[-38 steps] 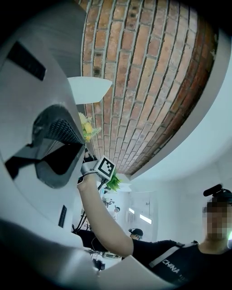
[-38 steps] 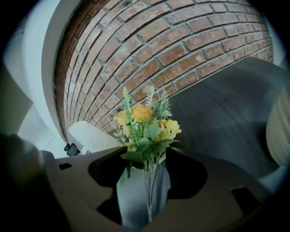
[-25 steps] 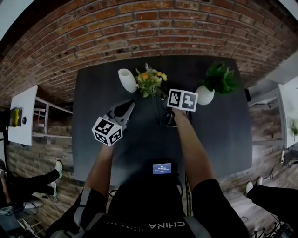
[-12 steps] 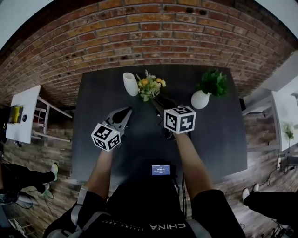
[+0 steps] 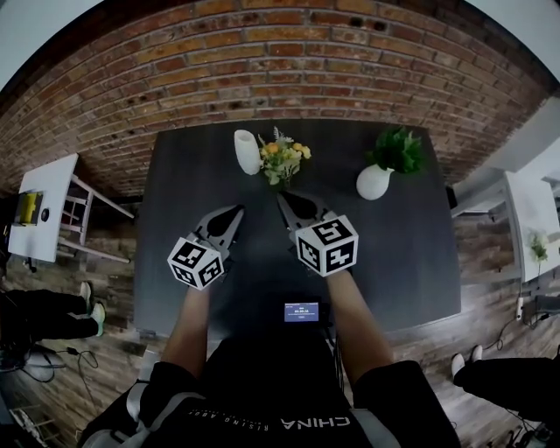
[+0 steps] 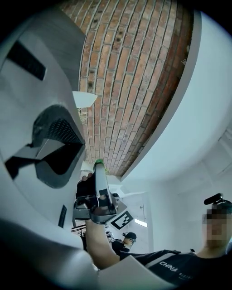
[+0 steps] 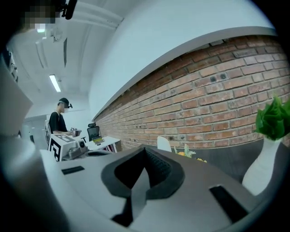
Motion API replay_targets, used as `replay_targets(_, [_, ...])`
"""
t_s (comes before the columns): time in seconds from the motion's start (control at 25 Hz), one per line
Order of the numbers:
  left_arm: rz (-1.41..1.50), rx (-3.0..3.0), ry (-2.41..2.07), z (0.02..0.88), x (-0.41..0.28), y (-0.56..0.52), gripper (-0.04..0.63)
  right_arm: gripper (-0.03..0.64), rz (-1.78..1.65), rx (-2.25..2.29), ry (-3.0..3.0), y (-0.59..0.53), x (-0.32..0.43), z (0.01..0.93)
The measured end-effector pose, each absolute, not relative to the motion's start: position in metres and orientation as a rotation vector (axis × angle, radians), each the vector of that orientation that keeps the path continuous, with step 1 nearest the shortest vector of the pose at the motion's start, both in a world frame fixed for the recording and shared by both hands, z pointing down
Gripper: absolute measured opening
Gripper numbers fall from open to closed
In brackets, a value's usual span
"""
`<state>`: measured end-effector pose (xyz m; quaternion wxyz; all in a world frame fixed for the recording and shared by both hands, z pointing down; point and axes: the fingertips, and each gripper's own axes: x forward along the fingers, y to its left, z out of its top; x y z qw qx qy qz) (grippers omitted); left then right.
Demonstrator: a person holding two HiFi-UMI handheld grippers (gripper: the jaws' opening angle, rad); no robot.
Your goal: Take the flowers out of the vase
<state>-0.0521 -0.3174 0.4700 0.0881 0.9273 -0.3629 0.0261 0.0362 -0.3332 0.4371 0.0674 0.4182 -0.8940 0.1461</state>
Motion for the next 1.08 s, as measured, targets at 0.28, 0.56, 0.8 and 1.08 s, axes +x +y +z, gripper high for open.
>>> replay_targets(0.28, [0.099, 2.751, -1.076, 0.478, -0.053, -0.305, 0.003, 0.006, 0.453, 1.302, -2.664, -0.323, 0.040, 0.446])
replay_targets(0.56, [0.118, 2.765, -1.068, 0.478, -0.051, -0.303, 0.004, 0.006, 0.462, 1.319, -2.645, -0.322, 0.043, 0.449])
replay_targets(0.8, [0.126, 2.774, -1.064, 0.477, -0.050, -0.305, 0.003, 0.006, 0.468, 1.332, -2.635, -0.324, 0.047, 0.449])
replay_targets(1.08, [0.134, 2.783, -1.064, 0.476, -0.049, -0.307, 0.003, 0.006, 0.473, 1.344, -2.619, -0.327, 0.049, 0.451])
